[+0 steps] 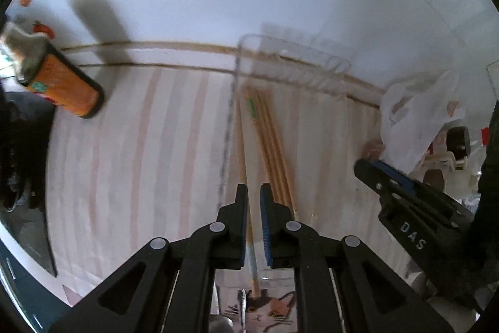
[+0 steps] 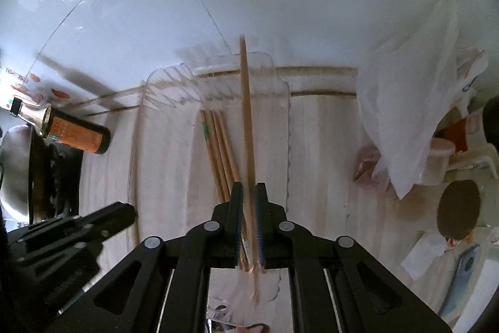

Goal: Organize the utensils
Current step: 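Carry both chopsticks over the clear basket and open both tools to drop them, then move both tools back down to the spoons on the cloth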

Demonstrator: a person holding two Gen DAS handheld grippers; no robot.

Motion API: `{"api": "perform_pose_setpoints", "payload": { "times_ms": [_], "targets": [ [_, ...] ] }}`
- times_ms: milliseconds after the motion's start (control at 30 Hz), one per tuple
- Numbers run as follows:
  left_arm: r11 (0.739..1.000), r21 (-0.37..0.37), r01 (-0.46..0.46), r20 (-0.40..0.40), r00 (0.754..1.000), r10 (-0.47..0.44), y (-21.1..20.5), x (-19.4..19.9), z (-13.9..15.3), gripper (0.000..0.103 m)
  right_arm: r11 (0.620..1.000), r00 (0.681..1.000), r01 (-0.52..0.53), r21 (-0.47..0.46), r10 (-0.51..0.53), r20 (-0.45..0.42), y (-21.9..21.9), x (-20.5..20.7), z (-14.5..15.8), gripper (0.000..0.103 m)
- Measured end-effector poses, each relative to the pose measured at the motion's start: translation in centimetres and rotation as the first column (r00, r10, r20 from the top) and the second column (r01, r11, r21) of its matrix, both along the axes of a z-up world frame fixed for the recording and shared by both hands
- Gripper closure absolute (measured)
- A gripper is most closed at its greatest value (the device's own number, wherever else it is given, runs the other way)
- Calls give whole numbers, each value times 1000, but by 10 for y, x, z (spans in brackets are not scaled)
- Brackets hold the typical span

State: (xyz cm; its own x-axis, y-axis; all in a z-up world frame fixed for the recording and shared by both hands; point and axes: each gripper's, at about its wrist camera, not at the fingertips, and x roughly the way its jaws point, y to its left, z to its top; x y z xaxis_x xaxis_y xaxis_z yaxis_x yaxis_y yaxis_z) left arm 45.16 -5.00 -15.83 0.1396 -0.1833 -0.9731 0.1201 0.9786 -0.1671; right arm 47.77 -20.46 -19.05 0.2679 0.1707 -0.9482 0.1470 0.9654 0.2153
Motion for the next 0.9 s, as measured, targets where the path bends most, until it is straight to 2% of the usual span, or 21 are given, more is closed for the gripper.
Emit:
{"api": "perform_pose_setpoints", "payload": {
  "times_ms": [33,167,200,233,267,300,367,433,467,533,733,900],
  "targets": [
    [1000,-3,-4,11,1000,4,2,-2,4,91,1000,1000,5,-11,-5,1,0,-1,1,72],
    [998,65,-27,83,996,21,11,-14,18,88,999,999,27,-38,-26,27,-12,-17,12,69],
    [995,90,-41,106,994,31,15,-20,21,74,998,999,33,-49,-31,40,-15,-23,17,66],
    [994,94,-50,120,992,39,19,-21,21,51,997,998,45,-66,-42,50,-19,-30,21,62],
    [993,98,-64,141,989,49,23,-26,23,41,996,997,55,-74,-51,56,-24,-36,24,61],
    [990,114,-79,173,983,59,28,-32,24,32,994,995,70,-86,-64,70,-29,-45,28,57],
    [984,146,-100,228,971,65,35,-44,25,28,990,992,99,-103,-90,89,-39,-61,32,51],
    [979,167,-115,274,959,66,41,-56,25,4,985,988,129,-111,-118,103,-48,-81,32,48],
    [979,168,-113,290,955,61,43,-63,24,0,983,985,145,-108,-134,107,-53,-90,32,47],
    [976,188,-107,293,955,48,46,-75,19,0,978,979,178,-105,-166,115,-62,-111,29,43],
    [967,234,-97,251,967,36,58,-115,-8,0,969,971,224,-107,-212,108,-81,-171,13,41],
    [959,275,-66,111,993,36,67,-154,-54,0,962,965,261,-83,-259,35,-94,-214,-14,41]
  ]
}}
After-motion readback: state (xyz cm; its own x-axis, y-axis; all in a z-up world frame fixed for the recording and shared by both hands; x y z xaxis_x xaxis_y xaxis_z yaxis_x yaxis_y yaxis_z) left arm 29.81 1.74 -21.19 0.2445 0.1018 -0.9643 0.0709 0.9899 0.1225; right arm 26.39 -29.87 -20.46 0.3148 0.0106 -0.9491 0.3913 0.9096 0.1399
